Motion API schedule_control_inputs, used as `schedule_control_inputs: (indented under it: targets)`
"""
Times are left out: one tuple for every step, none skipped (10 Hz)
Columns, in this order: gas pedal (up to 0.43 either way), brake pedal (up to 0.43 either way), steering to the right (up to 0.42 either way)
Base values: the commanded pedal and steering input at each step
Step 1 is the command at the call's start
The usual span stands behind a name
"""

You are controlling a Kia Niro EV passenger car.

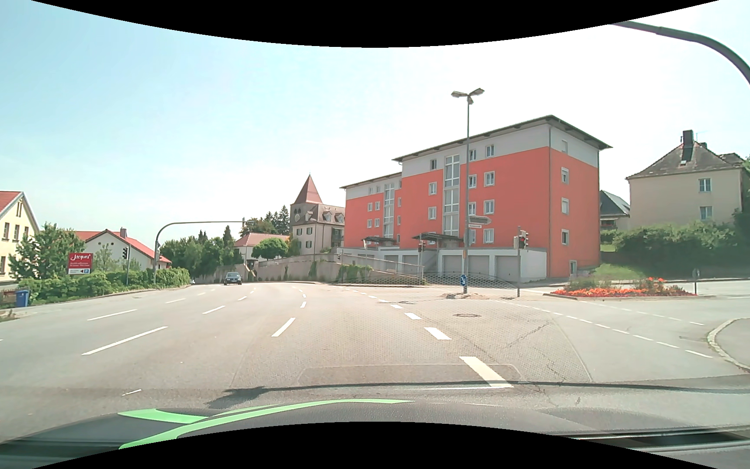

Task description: Follow the waypoints while adhering to traffic rules and regulations

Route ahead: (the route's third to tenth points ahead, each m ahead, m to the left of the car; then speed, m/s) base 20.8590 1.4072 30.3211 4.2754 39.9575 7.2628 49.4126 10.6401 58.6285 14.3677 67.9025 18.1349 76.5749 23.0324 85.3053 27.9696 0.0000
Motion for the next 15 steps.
schedule_control_inputs:
  targets:
    - [0.0, 0.262, 0.003]
    - [0.0, 0.262, 0.003]
    - [0.0, 0.262, 0.003]
    - [0.0, 0.262, 0.003]
    - [0.0, 0.262, 0.003]
    - [0.0, 0.262, 0.003]
    - [0.0, 0.262, 0.003]
    - [0.0, 0.262, 0.003]
    - [0.0, 0.262, 0.003]
    - [0.0, 0.262, 0.003]
    - [0.0, 0.262, 0.003]
    - [0.0, 0.262, 0.003]
    - [0.0, 0.262, 0.003]
    - [0.0, 0.262, 0.003]
    - [0.0, 0.262, 0.003]
